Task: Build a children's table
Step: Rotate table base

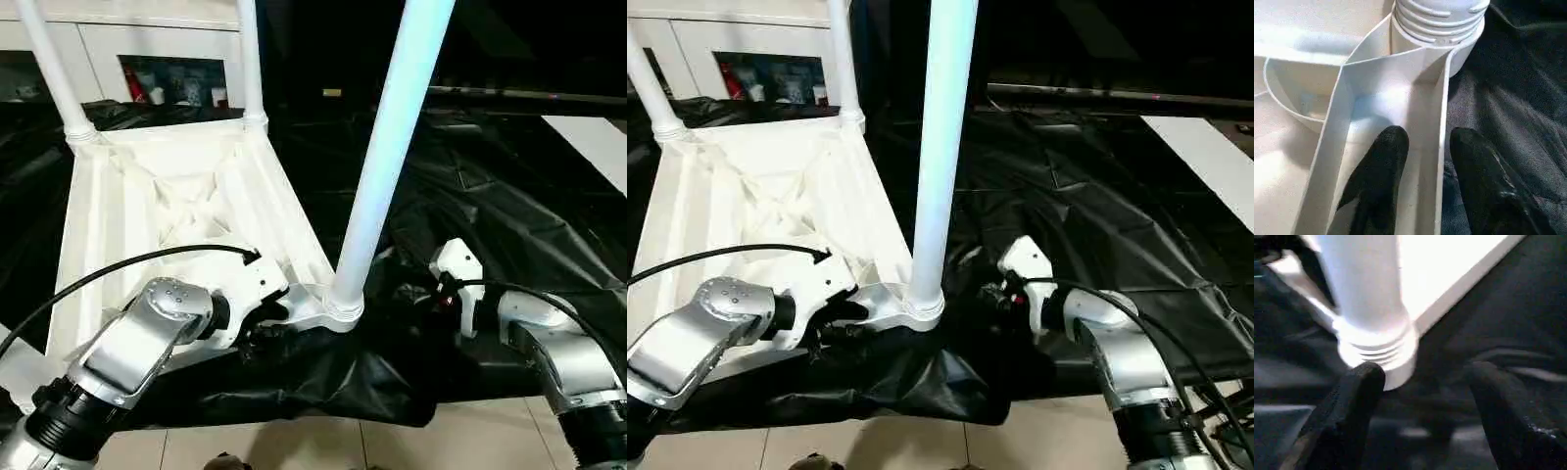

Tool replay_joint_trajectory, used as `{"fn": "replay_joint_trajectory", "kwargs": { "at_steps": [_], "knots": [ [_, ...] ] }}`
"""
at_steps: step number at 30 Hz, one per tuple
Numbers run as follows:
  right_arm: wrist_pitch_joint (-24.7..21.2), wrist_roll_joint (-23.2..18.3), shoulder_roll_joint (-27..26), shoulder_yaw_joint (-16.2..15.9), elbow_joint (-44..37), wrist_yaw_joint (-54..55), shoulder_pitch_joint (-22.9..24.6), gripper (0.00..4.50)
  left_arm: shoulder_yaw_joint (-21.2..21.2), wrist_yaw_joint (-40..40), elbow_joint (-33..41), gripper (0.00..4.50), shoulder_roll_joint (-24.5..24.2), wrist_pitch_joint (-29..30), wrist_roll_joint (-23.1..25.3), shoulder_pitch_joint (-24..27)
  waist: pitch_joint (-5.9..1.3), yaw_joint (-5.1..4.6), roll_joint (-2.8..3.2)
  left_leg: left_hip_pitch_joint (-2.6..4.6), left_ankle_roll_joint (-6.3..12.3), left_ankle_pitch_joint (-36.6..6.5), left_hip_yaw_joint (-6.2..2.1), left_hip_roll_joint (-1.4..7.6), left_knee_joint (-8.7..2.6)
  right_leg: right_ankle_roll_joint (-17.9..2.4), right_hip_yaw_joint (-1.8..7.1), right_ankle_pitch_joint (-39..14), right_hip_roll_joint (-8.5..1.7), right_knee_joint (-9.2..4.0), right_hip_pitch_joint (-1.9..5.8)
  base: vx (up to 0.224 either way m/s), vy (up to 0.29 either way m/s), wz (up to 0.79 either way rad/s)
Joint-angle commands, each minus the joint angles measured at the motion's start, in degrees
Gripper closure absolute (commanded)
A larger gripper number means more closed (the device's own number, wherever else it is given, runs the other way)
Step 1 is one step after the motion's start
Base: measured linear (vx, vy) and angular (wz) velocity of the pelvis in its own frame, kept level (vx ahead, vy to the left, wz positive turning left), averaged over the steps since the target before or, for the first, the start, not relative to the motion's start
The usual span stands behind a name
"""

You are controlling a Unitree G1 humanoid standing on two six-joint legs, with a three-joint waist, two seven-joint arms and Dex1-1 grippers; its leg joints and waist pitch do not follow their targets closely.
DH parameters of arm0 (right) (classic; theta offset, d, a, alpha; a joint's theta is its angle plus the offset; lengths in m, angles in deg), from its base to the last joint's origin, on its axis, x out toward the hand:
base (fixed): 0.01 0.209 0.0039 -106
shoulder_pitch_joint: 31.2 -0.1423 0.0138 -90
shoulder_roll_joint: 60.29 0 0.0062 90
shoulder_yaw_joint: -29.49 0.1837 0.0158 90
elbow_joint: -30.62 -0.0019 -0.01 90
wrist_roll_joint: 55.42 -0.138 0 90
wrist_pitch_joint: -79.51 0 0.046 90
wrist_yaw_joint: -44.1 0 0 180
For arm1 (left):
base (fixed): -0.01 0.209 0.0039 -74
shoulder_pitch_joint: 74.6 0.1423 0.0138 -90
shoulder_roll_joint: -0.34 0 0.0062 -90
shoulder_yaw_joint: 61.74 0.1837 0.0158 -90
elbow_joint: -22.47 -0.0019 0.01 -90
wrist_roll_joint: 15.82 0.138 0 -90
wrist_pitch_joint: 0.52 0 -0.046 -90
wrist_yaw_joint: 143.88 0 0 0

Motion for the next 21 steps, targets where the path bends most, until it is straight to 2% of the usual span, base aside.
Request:
{"fn": "replay_joint_trajectory", "kwargs": {
  "at_steps": [1, 2, 5, 6, 13, 18, 21],
  "knots": [
    [-1.26, -1.07, 1.17, -0.48, -1.63, -1.57, 0.76, 1.33, -0.4, 0.37, -0.19, 3.01, 0.2, -0.24, -0.13, -0.01, -3.71, 0.06, 0.58, 0.62, 0.39, -17.79, -0.39, 1.16, -4.08, -6.79, 2.65, -23.65, -2.94, -5.4, 2.57, 0.0, 0.0, 0.0],
    [-1.48, -1.23, 1.5, -0.66, -1.92, -1.9, 0.89, 1.33, -0.37, 0.38, -0.22, 3.3, 0.17, -0.26, -0.22, 0.0, -3.71, 0.09, 0.57, 0.63, 0.38, -17.79, -0.37, 1.13, -4.04, -6.72, 2.65, -23.88, -2.95, -5.44, 2.56, 0.0, 0.0, 0.0],
    [-2.17, -1.91, 2.61, -0.63, -2.86, -3.0, 1.51, 1.33, -0.02, 0.31, -0.76, 3.45, 0.16, -0.68, -0.25, 0.15, -3.66, 0.15, 0.6, 0.78, 0.35, -18.3, -0.36, 1.16, -4.0, -6.45, 2.66, -24.88, -2.95, -5.62, 2.4, 0.0, 0.0, 0.0],
    [-2.18, -2.02, 2.88, -0.56, -2.96, -3.09, 1.61, 1.33, 0.21, 0.15, -0.82, 3.57, 0.14, -0.71, -0.19, 0.27, -3.68, 0.05, 0.47, 0.58, 0.34, -18.19, -0.39, 1.07, -4.0, -6.28, 2.57, -25.2, -2.97, -5.64, 2.54, 0.0, 0.0, 0.0],
    [-2.16, -2.44, 3.83, -0.51, -2.87, -3.43, 1.58, 1.33, 0.85, -0.08, -1.27, 4.31, 0.05, -1.19, 0.07, 0.61, -3.67, 0.06, 0.44, 0.7, 0.39, -18.32, -0.43, 1.08, -3.91, -5.68, 2.47, -26.83, -3.03, -5.82, 2.41, 0.0, 0.0, 0.0],
    [-1.34, -2.04, 3.67, -0.62, -1.68, -3.29, 0.99, 1.33, 1.27, -0.62, -2.99, 4.46, 0.19, -3.49, 0.49, 0.45, -3.73, -0.02, 0.32, 0.44, 0.39, -17.97, -0.52, 1.05, -3.94, -5.22, 2.42, -26.81, -3.03, -5.78, 2.56, 0.0, 0.0, 0.0],
    [-0.8, -2.23, 3.75, -0.77, -1.26, -2.64, 0.68, 1.33, 1.56, -1.78, -5.38, 4.46, 0.45, -9.08, 1.24, -0.71, -3.75, 0.02, 0.12, 0.64, 0.65, -17.98, -0.4, 0.96, -3.81, -4.85, 2.45, -27.47, -3.05, -5.98, 2.37, 0.0, 0.0, 0.0]
  ]
}}
